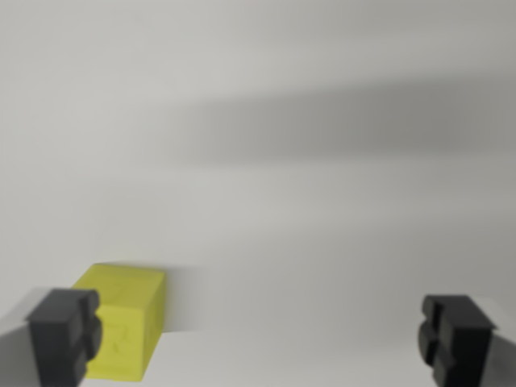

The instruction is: Pick yellow cube

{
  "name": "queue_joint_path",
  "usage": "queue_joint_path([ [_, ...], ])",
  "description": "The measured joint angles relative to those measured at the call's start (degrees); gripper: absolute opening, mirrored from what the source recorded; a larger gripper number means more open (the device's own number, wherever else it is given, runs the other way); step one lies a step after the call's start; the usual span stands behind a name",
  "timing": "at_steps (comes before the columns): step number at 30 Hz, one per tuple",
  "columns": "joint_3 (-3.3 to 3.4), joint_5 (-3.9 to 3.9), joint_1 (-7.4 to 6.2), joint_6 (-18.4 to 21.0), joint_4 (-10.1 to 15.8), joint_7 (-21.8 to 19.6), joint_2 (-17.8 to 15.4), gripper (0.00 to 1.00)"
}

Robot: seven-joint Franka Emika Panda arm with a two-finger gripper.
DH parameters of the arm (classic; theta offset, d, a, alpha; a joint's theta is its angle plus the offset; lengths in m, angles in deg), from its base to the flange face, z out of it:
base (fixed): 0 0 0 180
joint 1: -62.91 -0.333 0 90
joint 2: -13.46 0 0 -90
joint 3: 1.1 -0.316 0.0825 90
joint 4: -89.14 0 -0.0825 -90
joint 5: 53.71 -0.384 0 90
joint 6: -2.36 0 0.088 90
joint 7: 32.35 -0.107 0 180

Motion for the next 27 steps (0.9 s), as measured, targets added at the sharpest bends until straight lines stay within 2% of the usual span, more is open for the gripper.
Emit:
queue_joint_path([
  [14, 0.0, 0.3, -5.22, -6.0, 3.7, -6.2, 2.2, 1.0],
  [27, 0.01, 0.71, -10.34, -11.5, 6.0, -12.3, 5.5, 1.0],
])
